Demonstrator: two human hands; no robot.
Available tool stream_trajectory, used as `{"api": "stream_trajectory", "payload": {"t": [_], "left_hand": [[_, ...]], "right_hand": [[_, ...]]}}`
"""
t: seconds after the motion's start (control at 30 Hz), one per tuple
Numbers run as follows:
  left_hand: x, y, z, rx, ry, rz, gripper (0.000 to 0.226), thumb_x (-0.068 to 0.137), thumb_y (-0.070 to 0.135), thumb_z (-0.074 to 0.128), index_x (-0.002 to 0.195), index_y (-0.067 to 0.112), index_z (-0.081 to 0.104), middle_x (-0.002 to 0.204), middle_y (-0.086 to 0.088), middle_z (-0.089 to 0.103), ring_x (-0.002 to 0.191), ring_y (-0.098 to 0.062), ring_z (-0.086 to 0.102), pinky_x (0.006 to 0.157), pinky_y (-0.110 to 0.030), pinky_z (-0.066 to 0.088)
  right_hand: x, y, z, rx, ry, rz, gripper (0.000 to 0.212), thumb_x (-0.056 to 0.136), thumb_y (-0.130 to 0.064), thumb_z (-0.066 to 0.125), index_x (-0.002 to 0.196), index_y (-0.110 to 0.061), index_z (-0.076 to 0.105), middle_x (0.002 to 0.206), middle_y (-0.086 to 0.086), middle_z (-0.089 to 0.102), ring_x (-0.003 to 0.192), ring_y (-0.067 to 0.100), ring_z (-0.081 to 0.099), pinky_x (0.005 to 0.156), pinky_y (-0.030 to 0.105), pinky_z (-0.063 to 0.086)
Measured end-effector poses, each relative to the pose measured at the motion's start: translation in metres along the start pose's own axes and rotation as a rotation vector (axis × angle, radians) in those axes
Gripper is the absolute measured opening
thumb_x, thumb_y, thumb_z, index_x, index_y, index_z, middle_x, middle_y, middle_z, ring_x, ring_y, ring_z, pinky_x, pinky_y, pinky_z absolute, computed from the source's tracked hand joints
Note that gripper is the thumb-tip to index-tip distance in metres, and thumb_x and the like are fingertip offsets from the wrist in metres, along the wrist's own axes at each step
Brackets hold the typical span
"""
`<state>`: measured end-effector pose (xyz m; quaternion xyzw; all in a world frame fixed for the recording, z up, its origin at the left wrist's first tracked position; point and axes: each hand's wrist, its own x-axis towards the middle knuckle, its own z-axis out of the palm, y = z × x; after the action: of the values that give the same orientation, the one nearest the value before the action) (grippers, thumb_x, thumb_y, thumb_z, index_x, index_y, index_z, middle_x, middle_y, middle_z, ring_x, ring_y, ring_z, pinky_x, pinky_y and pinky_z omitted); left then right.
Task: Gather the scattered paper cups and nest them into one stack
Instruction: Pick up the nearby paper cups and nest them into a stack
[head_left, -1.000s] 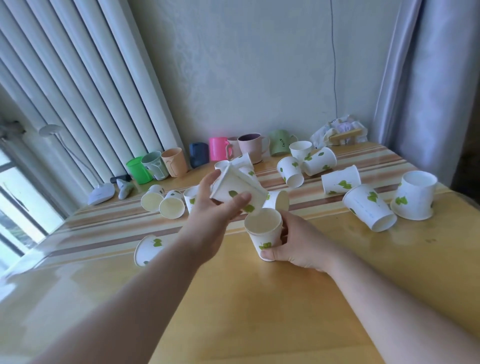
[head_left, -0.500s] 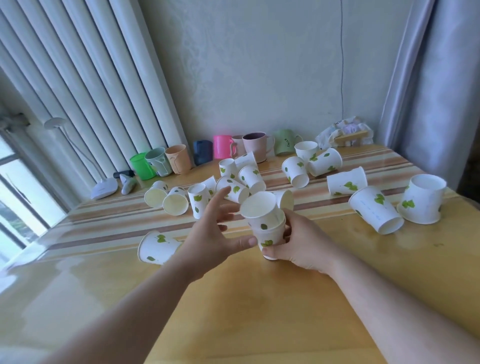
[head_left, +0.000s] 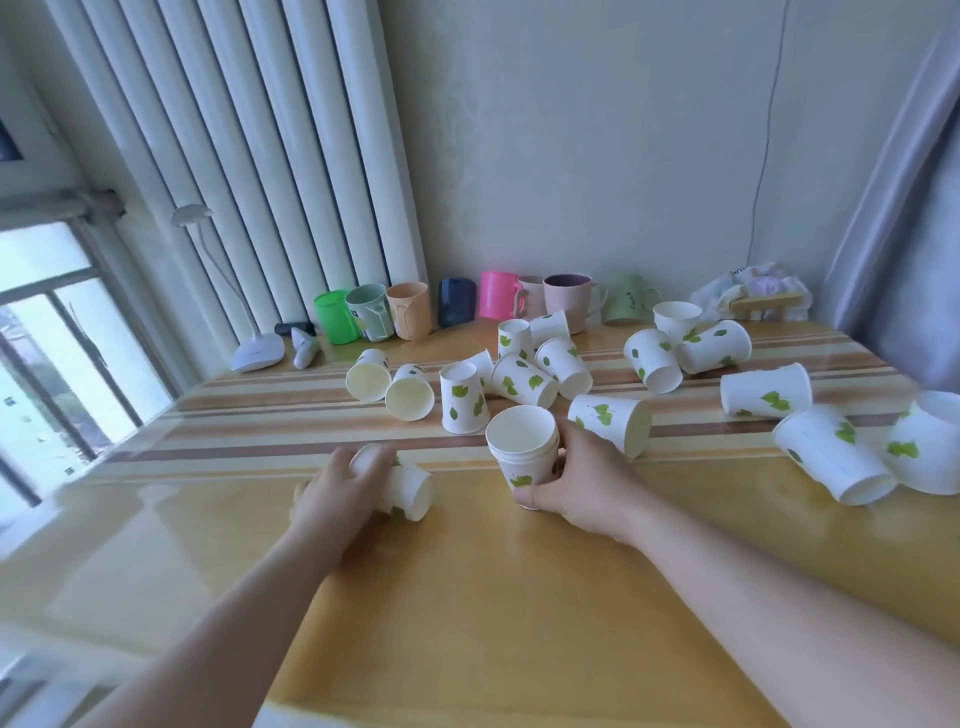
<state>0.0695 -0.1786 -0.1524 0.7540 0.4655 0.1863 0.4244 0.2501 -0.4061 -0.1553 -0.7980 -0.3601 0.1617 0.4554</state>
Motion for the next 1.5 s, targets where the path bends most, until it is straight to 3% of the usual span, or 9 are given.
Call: {"api": "stream_trajectory", "payload": {"t": [0.17, 0.5, 0.67, 0.77, 0.93, 1.13, 1.2, 1.33, 1.5], "left_hand": [[-0.016, 0.007, 0.000, -0.221, -0.134, 0.145, 0.034, 0.081, 0.063, 0.077, 0.101, 0.037, 0.068, 0.105, -0.005, 0.076, 0.094, -0.031, 0.072, 0.082, -0.045, 0.057], [-0.020, 0.082, 0.020, -0.736, -0.194, 0.306, 0.093, 0.071, 0.033, 0.101, 0.142, 0.036, 0.041, 0.119, -0.010, 0.074, 0.101, -0.021, 0.077, 0.095, -0.038, 0.057], [-0.021, 0.098, 0.050, -0.575, -0.241, 0.399, 0.097, 0.081, 0.015, 0.093, 0.154, 0.039, 0.034, 0.131, -0.002, 0.072, 0.101, -0.011, 0.080, 0.077, -0.033, 0.066], [-0.021, 0.095, 0.065, -0.523, -0.262, 0.428, 0.100, 0.082, 0.012, 0.093, 0.155, 0.043, 0.032, 0.135, 0.001, 0.071, 0.108, -0.016, 0.079, 0.093, -0.046, 0.065], [-0.018, 0.082, 0.071, -0.453, -0.338, 0.465, 0.109, 0.068, 0.029, 0.103, 0.151, 0.049, 0.035, 0.131, 0.009, 0.075, 0.112, -0.007, 0.075, 0.081, -0.025, 0.062], [0.001, 0.069, 0.071, -0.505, -0.071, 0.404, 0.038, 0.084, 0.065, 0.055, 0.115, 0.049, 0.069, 0.125, 0.002, 0.068, 0.122, -0.026, 0.062, 0.109, -0.051, 0.051], [0.012, 0.076, 0.074, -0.372, 0.082, 0.400, 0.027, 0.091, 0.053, 0.061, 0.117, 0.055, 0.065, 0.128, 0.010, 0.058, 0.124, -0.021, 0.055, 0.115, -0.049, 0.045], [0.043, 0.094, 0.075, 0.197, 0.101, 0.389, 0.064, 0.095, 0.043, 0.066, 0.155, 0.048, 0.044, 0.159, 0.003, 0.038, 0.149, -0.029, 0.031, 0.123, -0.047, 0.026], [0.056, 0.079, 0.083, 0.390, 0.098, 0.502, 0.053, 0.088, 0.056, 0.071, 0.137, 0.039, 0.058, 0.147, 0.009, 0.056, 0.142, -0.033, 0.040, 0.113, -0.047, 0.033]], "right_hand": [[0.011, 0.005, 0.021, 0.074, 0.106, 0.025, 0.068, 0.072, -0.034, 0.096, 0.128, -0.043, 0.058, 0.111, -0.016, 0.073, 0.098, 0.004, 0.070, 0.078, 0.024, 0.056], [0.008, 0.010, 0.016, 0.038, 0.116, -0.079, 0.069, 0.078, -0.030, 0.092, 0.128, -0.053, 0.051, 0.124, -0.022, 0.064, 0.108, -0.003, 0.064, 0.088, 0.021, 0.052], [0.010, 0.014, 0.007, 0.011, 0.131, -0.079, 0.064, 0.077, -0.032, 0.093, 0.130, -0.045, 0.059, 0.112, -0.022, 0.071, 0.101, -0.002, 0.066, 0.086, 0.025, 0.054], [0.009, 0.013, 0.006, 0.025, 0.127, -0.068, 0.059, 0.078, -0.033, 0.092, 0.127, -0.043, 0.060, 0.106, -0.021, 0.073, 0.097, -0.003, 0.068, 0.082, 0.024, 0.055], [0.010, 0.012, 0.005, 0.049, 0.129, -0.047, 0.060, 0.079, -0.034, 0.091, 0.129, -0.043, 0.059, 0.109, -0.021, 0.071, 0.098, -0.005, 0.066, 0.076, 0.019, 0.052], [0.013, 0.013, 0.004, 0.046, 0.123, -0.010, 0.051, 0.077, -0.038, 0.093, 0.114, -0.043, 0.059, 0.102, -0.021, 0.070, 0.093, -0.004, 0.065, 0.071, 0.017, 0.048], [0.015, 0.014, 0.004, 0.048, 0.136, -0.005, 0.047, 0.076, -0.038, 0.093, 0.110, -0.042, 0.060, 0.100, -0.019, 0.071, 0.093, -0.002, 0.067, 0.073, 0.021, 0.051], [0.016, 0.016, 0.003, 0.048, 0.144, 0.006, 0.046, 0.075, -0.039, 0.094, 0.098, -0.047, 0.055, 0.099, -0.017, 0.072, 0.095, 0.000, 0.067, 0.077, 0.022, 0.054], [0.017, 0.016, 0.003, 0.065, 0.136, 0.011, 0.048, 0.074, -0.039, 0.095, 0.100, -0.050, 0.056, 0.095, -0.019, 0.072, 0.089, -0.008, 0.066, 0.071, 0.016, 0.049]]}}
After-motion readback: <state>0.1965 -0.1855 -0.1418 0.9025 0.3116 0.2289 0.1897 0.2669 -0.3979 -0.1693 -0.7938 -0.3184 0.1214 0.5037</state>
